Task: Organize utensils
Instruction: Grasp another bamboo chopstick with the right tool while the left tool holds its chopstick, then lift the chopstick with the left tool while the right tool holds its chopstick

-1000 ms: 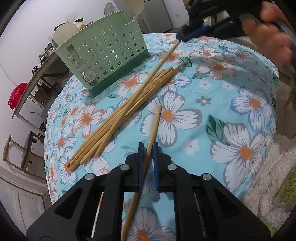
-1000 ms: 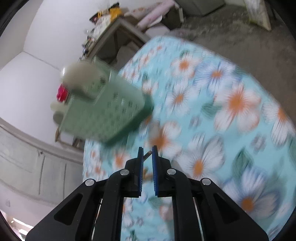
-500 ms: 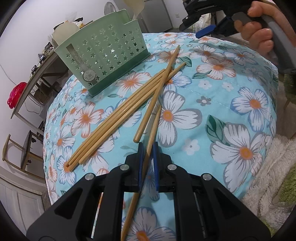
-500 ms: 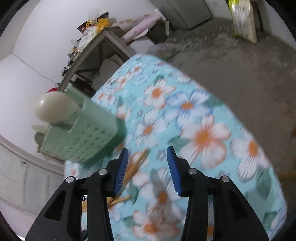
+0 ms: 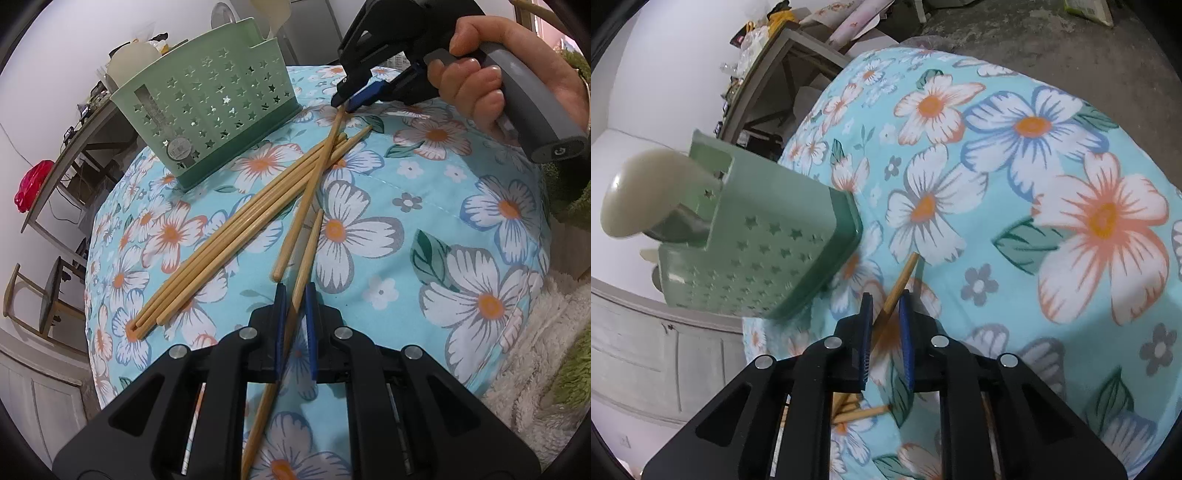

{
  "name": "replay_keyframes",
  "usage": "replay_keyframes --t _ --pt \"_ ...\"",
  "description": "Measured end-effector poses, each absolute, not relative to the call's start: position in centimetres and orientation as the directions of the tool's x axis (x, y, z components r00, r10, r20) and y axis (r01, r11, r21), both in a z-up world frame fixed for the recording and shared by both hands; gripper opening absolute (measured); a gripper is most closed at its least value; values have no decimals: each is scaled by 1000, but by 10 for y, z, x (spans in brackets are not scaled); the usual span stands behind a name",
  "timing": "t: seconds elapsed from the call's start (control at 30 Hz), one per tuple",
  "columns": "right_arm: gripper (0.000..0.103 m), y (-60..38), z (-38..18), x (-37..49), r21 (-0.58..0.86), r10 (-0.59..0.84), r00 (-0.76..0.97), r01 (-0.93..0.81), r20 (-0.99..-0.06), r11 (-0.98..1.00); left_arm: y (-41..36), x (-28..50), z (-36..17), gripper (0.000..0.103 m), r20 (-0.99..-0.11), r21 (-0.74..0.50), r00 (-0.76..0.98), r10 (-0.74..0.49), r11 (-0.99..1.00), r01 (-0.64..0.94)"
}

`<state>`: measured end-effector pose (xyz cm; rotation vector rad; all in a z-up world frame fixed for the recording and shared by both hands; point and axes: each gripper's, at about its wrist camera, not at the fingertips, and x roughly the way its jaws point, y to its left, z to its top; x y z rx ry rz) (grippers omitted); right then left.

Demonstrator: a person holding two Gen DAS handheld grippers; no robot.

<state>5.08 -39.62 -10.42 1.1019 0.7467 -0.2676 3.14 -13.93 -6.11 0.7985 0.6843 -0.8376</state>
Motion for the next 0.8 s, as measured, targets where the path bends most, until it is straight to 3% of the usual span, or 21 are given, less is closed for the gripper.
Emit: replay_keyframes --t 0.4,0.8 --pt "10 -416 -80 27 672 65 755 536 -652 511 -133 40 -56 12 -811 264 456 -366 466 845" --pt "9 -362 -91 27 610 189 681 452 -707 651 -130 87 -47 14 -868 -71 249 -430 602 796"
